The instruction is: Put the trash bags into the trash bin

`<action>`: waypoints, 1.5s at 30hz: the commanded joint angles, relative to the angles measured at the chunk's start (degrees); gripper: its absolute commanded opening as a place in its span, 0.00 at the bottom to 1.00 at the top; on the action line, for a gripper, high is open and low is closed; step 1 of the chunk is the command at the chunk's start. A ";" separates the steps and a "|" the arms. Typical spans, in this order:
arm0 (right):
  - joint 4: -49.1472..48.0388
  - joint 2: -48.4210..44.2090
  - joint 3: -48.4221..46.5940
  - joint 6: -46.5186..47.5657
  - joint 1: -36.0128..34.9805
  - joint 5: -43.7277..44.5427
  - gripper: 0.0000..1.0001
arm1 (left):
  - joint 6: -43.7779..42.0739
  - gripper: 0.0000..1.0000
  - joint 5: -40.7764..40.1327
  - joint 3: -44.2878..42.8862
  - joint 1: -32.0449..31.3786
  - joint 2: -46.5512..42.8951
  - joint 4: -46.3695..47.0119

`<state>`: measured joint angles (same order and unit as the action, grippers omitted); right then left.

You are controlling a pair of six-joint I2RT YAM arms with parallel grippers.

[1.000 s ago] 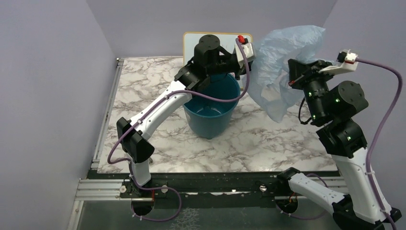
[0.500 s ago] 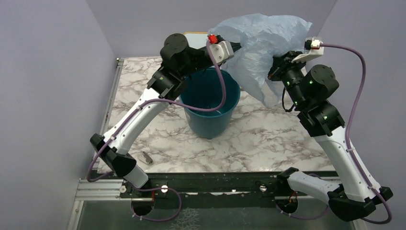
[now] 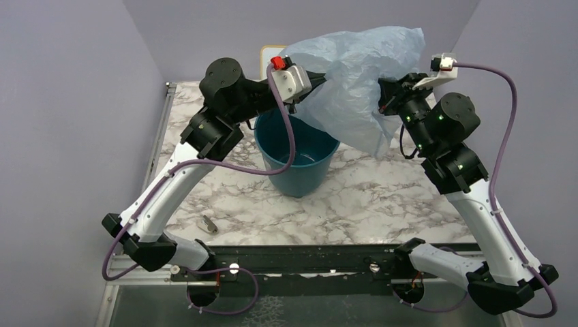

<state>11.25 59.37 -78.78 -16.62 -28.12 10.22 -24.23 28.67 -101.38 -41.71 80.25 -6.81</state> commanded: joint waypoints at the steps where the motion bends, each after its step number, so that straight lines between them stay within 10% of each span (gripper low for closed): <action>1: 0.69 0.33 -0.47 -0.16 -0.09 -1.00 0.00 | 5.95 0.00 1.00 1.92 0.01 -3.51 -7.33; 36: 10.34 8.72 -6.02 -2.56 -0.09 -12.78 0.01 | 25.99 0.00 -14.03 11.15 0.52 -8.40 -15.77; 45: 16.45 11.65 -12.12 -3.34 -0.09 -3.66 0.01 | 38.27 0.00 3.17 19.20 10.42 -2.96 -2.70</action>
<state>24.10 69.69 -86.37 -19.68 -28.12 0.86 5.10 22.46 -86.56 -35.94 76.97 -19.05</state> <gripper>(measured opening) 0.014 0.003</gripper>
